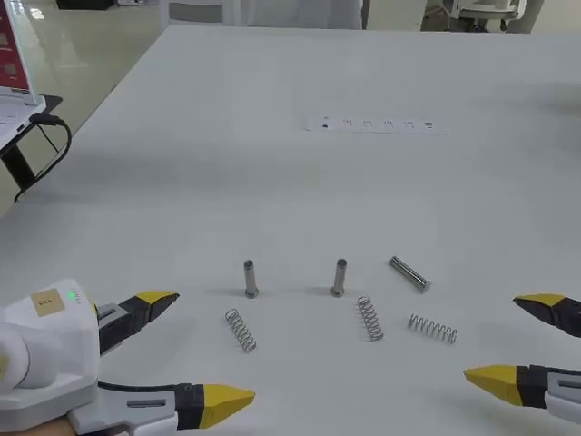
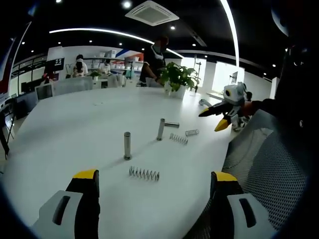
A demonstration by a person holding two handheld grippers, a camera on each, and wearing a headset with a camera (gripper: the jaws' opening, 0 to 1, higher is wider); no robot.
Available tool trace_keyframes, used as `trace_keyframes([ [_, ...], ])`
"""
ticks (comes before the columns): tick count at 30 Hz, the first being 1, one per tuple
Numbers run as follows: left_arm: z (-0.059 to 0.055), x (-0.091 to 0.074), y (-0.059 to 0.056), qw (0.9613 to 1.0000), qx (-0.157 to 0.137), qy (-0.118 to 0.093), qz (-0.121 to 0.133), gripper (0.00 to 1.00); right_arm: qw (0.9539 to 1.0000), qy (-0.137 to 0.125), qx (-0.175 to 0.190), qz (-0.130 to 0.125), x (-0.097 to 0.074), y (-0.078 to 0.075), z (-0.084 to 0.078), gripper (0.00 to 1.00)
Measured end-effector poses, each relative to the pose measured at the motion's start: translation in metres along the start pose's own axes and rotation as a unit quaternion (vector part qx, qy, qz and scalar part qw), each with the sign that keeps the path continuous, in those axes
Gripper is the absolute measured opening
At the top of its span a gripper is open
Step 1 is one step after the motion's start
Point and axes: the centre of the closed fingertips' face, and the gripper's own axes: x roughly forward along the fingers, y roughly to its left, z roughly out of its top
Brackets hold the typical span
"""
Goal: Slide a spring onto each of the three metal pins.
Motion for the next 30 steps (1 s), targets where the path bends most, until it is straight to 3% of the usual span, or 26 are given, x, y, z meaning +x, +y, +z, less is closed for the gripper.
trace_keyframes([
  [30, 0.0009, 0.0003, 0.0011, 1.0000, -0.003, -0.002, 0.002, 0.88, 1.0000, 0.005, 0.003, 0.002, 0.0013, -0.0029, -0.0026, 0.71],
])
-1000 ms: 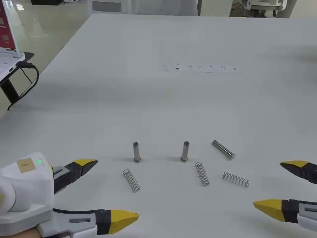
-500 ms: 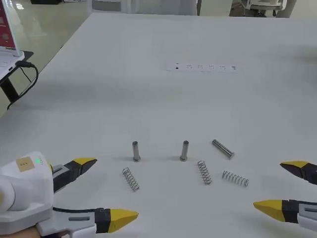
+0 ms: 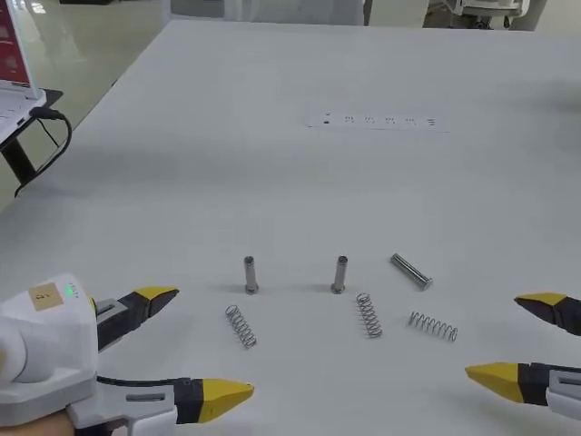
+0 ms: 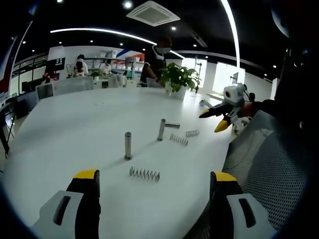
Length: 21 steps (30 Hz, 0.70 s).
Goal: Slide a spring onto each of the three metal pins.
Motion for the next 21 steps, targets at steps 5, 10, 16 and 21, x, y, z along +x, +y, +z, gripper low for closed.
trace_keyframes([
  [5, 0.000, -0.001, 0.001, 1.0000, -0.001, 0.001, 0.003, 0.88, 1.0000, 0.001, -0.002, 0.003, 0.001, 0.001, 0.000, 0.70],
  [10, 0.001, -0.002, 0.002, 1.0000, 0.000, -0.001, 0.007, 0.87, 1.0000, 0.000, -0.003, 0.006, 0.002, 0.000, 0.001, 0.70],
  [16, 0.002, -0.003, 0.005, 0.9999, -0.003, -0.004, 0.014, 0.87, 0.9999, 0.004, -0.008, 0.009, 0.005, -0.004, 0.004, 0.70],
  [21, 0.005, -0.005, 0.006, 0.9998, -0.001, -0.007, 0.016, 0.87, 0.9999, 0.005, -0.013, 0.009, 0.007, -0.009, 0.011, 0.70],
])
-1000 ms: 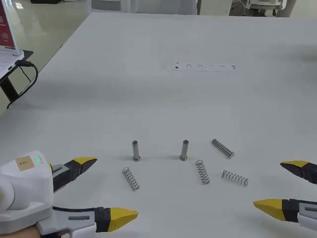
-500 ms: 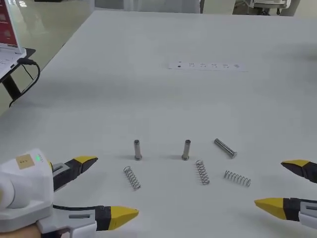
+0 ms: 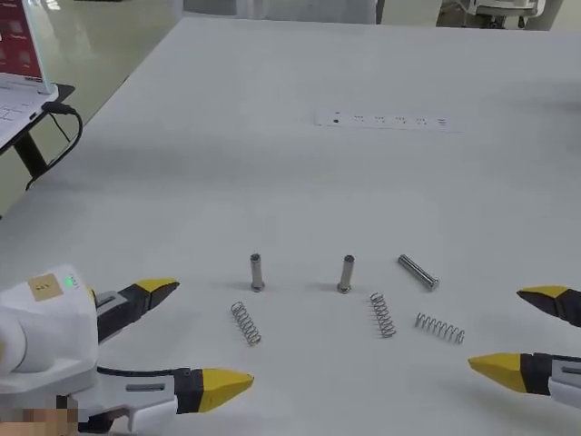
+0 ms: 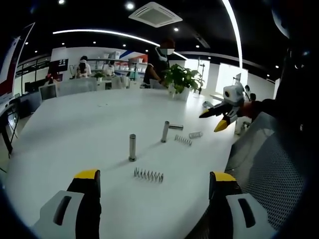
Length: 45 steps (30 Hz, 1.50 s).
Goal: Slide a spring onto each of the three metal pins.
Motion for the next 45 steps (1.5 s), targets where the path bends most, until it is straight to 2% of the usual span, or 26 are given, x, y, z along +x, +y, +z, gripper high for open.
trace_keyframes([
  [11, 0.004, -0.002, 0.000, 1.0000, 0.000, -0.006, 0.004, 0.87, 0.9996, 0.001, -0.026, 0.007, 0.017, -0.013, 0.027, 0.69],
  [25, 0.009, -0.007, 0.000, 0.9999, 0.007, -0.007, 0.009, 0.86, 0.9975, 0.019, -0.064, 0.023, 0.045, -0.025, 0.057, 0.67],
  [35, 0.011, -0.009, -0.001, 0.9999, 0.009, -0.006, 0.010, 0.85, 0.9960, 0.040, -0.074, 0.031, 0.067, -0.030, 0.065, 0.64],
  [45, 0.014, -0.012, -0.002, 0.9998, 0.009, -0.011, 0.012, 0.84, 0.9937, 0.080, -0.078, 0.007, 0.086, -0.041, 0.062, 0.58],
])
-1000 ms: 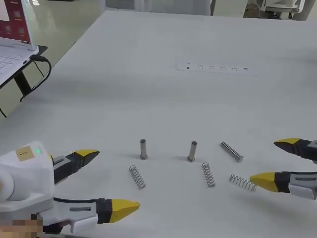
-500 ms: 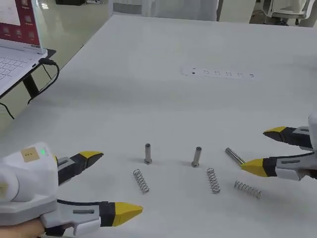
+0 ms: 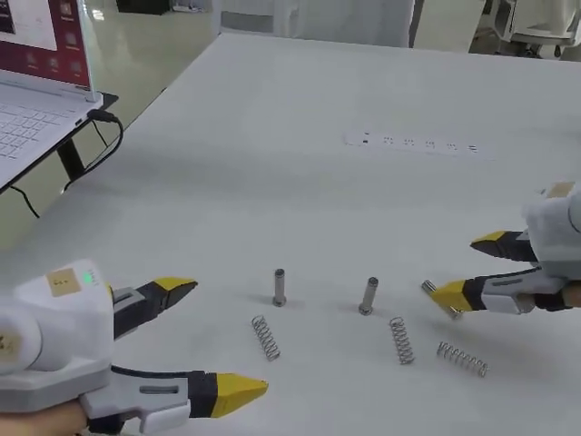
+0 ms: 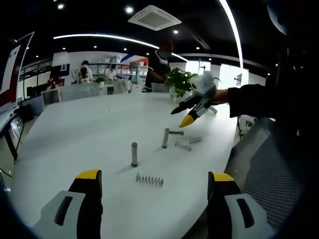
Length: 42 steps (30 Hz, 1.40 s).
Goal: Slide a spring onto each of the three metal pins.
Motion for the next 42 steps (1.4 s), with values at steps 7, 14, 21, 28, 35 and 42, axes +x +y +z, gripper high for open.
trace_keyframes([
  [7, -0.001, 0.001, -0.001, 1.0000, -0.002, 0.001, -0.003, 0.84, 0.9996, 0.027, -0.004, -0.005, 0.011, 0.002, -0.005, 0.52],
  [14, -0.001, 0.001, -0.001, 1.0000, -0.004, -0.001, -0.003, 0.83, 0.9983, 0.056, -0.003, -0.012, 0.020, 0.003, -0.008, 0.39],
  [21, 0.000, 0.001, -0.001, 1.0000, -0.006, -0.003, -0.003, 0.83, 0.9973, 0.074, 0.001, -0.009, 0.027, 0.009, -0.006, 0.28],
  [28, 0.001, 0.001, -0.001, 0.9999, -0.009, -0.006, -0.003, 0.82, 0.9948, 0.099, 0.018, -0.011, 0.031, 0.009, -0.010, 0.18],
  [35, 0.001, 0.001, -0.001, 0.9999, -0.009, -0.007, -0.004, 0.82, 0.9918, 0.123, 0.030, -0.012, 0.035, 0.011, -0.017, 0.14],
  [42, 0.001, 0.000, -0.001, 0.9999, -0.009, -0.008, -0.004, 0.82, 0.9903, 0.133, 0.039, -0.011, 0.037, 0.011, -0.019, 0.11],
])
